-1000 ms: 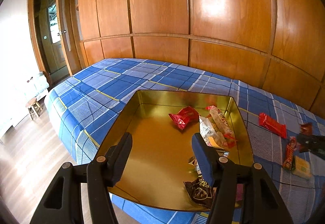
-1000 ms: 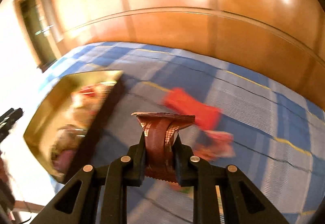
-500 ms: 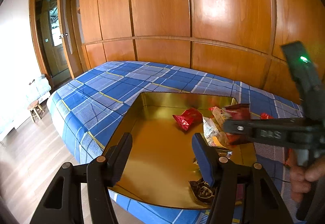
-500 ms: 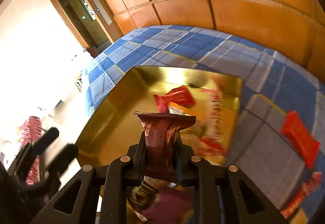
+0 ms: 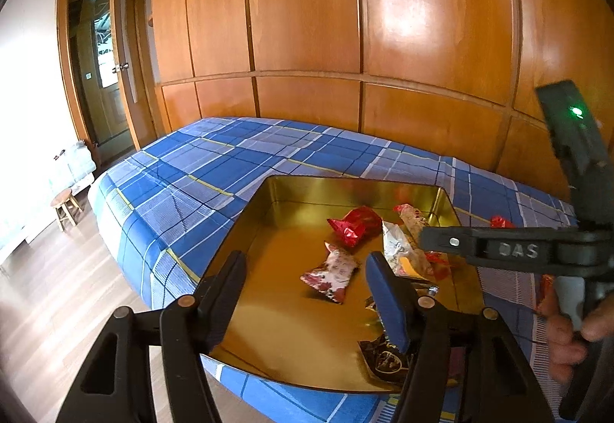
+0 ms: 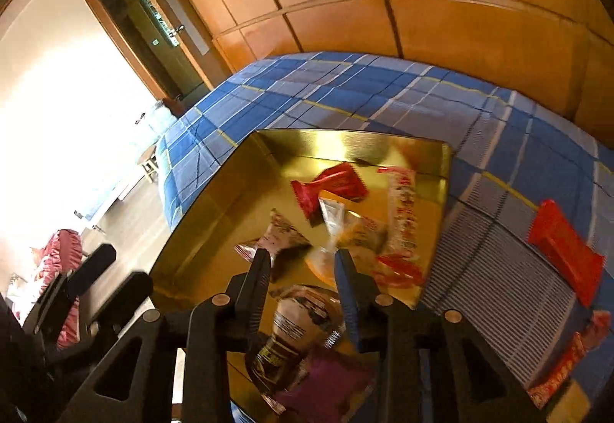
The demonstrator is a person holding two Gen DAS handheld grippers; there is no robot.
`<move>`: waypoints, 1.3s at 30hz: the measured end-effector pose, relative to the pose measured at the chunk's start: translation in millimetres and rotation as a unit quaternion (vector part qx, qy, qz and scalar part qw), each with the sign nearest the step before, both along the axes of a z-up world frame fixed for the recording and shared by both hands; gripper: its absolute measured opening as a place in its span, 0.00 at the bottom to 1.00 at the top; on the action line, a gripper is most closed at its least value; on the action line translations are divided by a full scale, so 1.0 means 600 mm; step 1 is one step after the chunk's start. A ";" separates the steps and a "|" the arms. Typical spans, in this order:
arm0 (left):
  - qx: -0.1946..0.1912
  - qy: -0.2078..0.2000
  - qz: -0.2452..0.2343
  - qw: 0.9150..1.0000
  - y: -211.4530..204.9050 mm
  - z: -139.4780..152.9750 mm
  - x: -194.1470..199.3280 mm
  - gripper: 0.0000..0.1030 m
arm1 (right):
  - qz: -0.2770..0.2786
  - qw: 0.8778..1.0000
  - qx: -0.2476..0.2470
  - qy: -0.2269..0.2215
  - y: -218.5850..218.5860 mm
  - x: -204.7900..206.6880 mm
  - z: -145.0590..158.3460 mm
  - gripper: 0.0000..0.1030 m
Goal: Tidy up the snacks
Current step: 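Carry the brown wrapper into the gold tray and release it with the right gripper, then move both grippers back over the remaining snacks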
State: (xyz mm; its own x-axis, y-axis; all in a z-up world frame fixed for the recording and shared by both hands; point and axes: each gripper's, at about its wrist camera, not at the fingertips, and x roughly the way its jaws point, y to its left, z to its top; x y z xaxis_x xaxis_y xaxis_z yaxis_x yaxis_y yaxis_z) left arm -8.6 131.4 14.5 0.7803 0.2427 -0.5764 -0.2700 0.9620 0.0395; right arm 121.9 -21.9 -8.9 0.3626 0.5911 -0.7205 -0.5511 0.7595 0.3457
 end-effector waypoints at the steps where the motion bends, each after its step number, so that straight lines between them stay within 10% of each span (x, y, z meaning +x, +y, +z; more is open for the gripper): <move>1: 0.001 -0.001 -0.002 1.000 -0.002 0.001 0.000 0.63 | -0.004 1.000 -0.004 -0.005 -0.009 -0.005 0.001 0.33; 29: 0.045 0.020 -0.123 0.991 -0.151 -0.004 0.014 0.65 | -0.203 0.976 -0.069 -0.032 -0.404 -0.071 0.007 0.37; 39: 0.050 0.068 -0.284 0.955 -0.272 -0.035 0.036 0.66 | -0.266 0.956 -0.127 0.010 -0.574 -0.060 -0.013 0.38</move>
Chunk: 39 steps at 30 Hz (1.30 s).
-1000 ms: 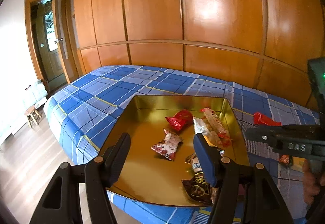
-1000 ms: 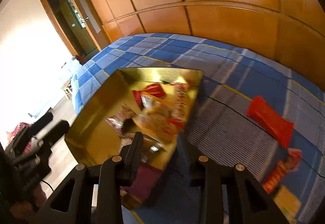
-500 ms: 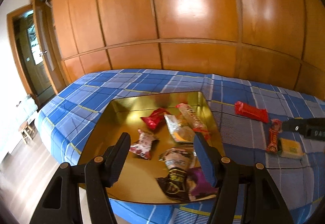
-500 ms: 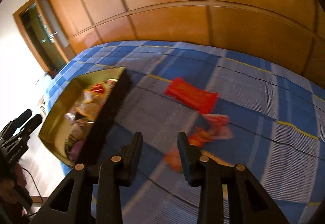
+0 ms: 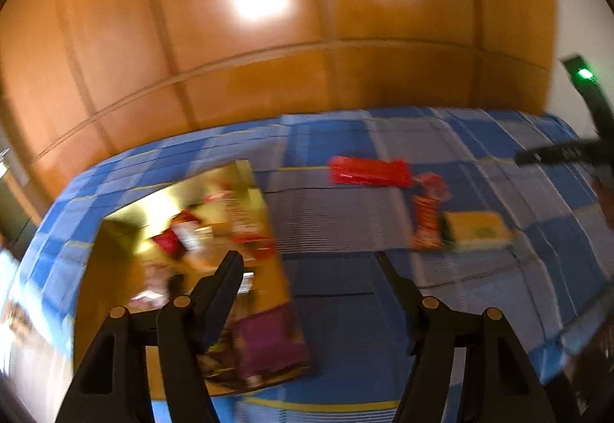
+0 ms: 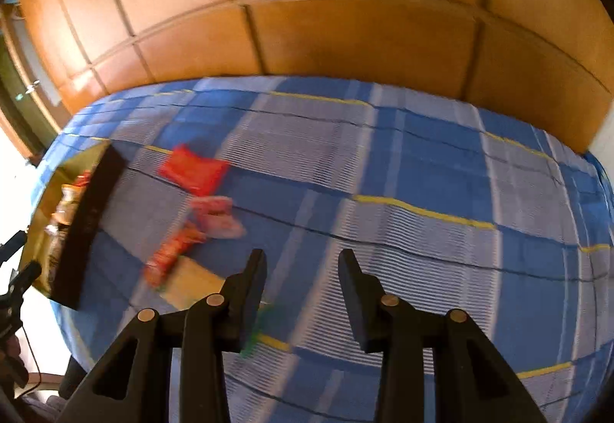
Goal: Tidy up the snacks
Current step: 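Move both grippers back over the remaining snacks, then grasp the long red printed candy bar with the left gripper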
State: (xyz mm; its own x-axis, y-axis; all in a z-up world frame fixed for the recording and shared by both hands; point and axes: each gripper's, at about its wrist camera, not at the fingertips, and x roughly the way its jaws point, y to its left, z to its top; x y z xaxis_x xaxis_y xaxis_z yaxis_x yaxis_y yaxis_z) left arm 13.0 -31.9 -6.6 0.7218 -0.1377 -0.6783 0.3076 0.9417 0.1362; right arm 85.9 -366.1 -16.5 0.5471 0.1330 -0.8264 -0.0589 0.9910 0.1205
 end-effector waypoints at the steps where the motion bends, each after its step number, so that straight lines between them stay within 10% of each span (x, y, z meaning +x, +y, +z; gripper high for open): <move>1: 0.000 0.005 -0.014 1.000 -0.012 -0.003 0.001 0.66 | -0.006 1.000 0.000 0.005 -0.012 0.001 -0.004 0.38; 14: -0.011 0.124 -0.055 0.991 -0.113 -0.069 0.108 0.55 | -0.024 0.999 0.035 0.022 -0.057 0.006 -0.035 0.38; 27: 0.014 0.160 -0.093 0.983 -0.211 -0.115 0.179 0.49 | 0.005 0.999 0.048 0.013 -0.036 0.006 -0.022 0.38; 33: 0.007 0.179 -0.093 0.979 -0.223 -0.144 0.194 0.21 | 0.005 0.999 0.043 0.007 -0.035 0.008 -0.020 0.38; 39: -0.032 0.178 -0.056 0.982 -0.172 -0.139 0.164 0.21 | 0.020 0.999 0.025 0.015 -0.021 0.007 -0.029 0.38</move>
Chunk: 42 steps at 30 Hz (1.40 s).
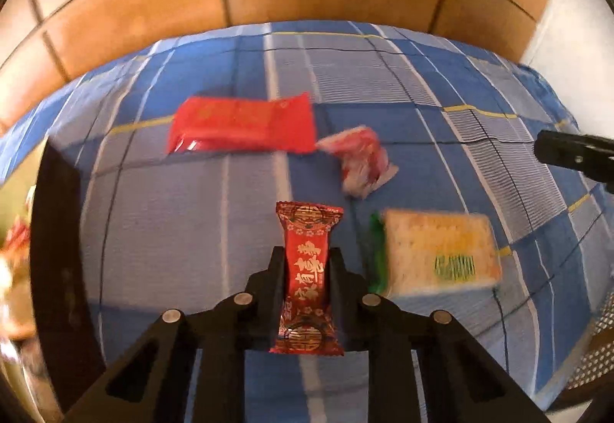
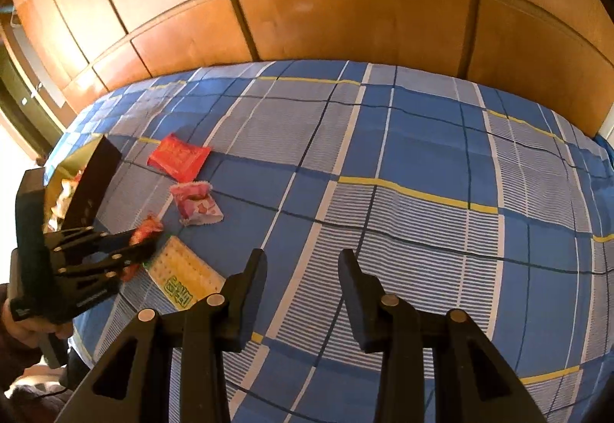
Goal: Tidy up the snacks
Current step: 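Grasp the long red printed candy bar with the left gripper, then grasp the pink wrapper with the right gripper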
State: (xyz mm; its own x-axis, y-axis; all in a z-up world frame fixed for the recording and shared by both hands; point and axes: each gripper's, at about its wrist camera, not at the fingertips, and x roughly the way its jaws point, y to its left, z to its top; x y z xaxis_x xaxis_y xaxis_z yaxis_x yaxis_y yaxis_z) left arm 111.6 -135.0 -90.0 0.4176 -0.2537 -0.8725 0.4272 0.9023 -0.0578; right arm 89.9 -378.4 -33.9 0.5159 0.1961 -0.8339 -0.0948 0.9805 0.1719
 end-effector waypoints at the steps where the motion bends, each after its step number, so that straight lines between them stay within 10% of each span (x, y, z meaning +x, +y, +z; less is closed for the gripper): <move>1: -0.003 -0.001 0.002 1.000 0.008 0.001 -0.011 0.21 | 0.005 1.000 -0.001 0.002 0.003 0.000 -0.003 0.38; 26: -0.062 -0.031 0.027 0.997 0.087 -0.010 -0.101 0.21 | 0.109 0.991 -0.061 0.037 0.219 0.125 -0.056 0.42; 42: -0.065 -0.041 0.027 0.997 0.090 -0.009 -0.107 0.22 | 0.047 0.994 -0.101 0.003 0.169 0.082 -0.027 0.26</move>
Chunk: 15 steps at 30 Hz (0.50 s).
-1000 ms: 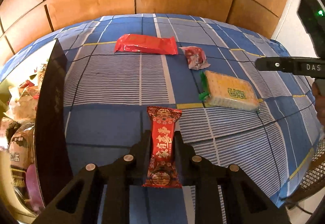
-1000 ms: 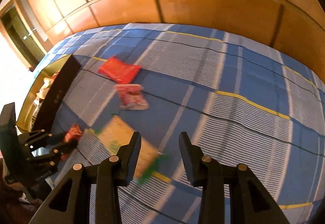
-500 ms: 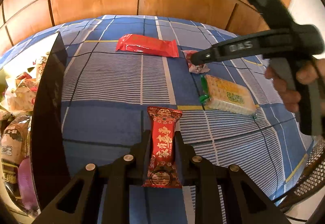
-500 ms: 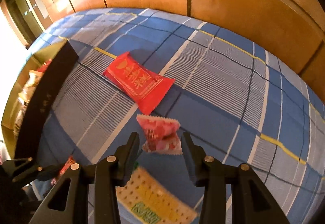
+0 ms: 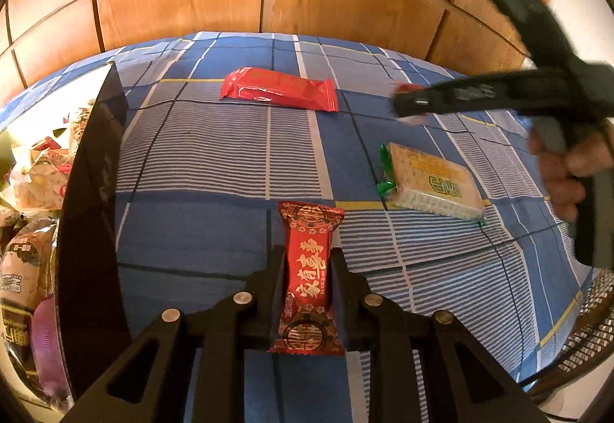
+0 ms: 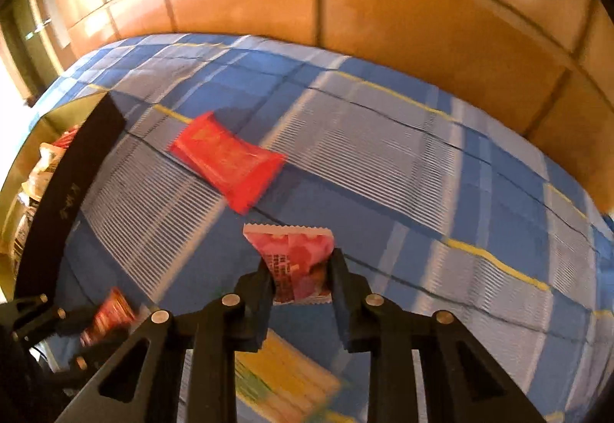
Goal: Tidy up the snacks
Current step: 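Grasp the pink wrapper with the right gripper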
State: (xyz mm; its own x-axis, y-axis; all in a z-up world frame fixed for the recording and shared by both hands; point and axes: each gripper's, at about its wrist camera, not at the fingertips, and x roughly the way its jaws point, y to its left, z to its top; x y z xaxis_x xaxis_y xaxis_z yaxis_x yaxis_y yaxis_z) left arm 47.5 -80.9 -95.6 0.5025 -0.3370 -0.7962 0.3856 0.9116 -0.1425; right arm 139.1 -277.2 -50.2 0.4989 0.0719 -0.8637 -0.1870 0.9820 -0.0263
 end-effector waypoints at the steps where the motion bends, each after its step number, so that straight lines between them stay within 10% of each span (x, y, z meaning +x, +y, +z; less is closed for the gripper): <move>1: 0.001 -0.001 0.000 1.000 -0.001 0.000 0.000 0.22 | -0.016 1.000 -0.006 0.000 -0.016 -0.011 0.001 0.26; 15: 0.017 -0.012 0.002 1.000 -0.007 0.002 -0.005 0.22 | -0.137 0.990 0.034 0.010 -0.120 -0.120 -0.056 0.26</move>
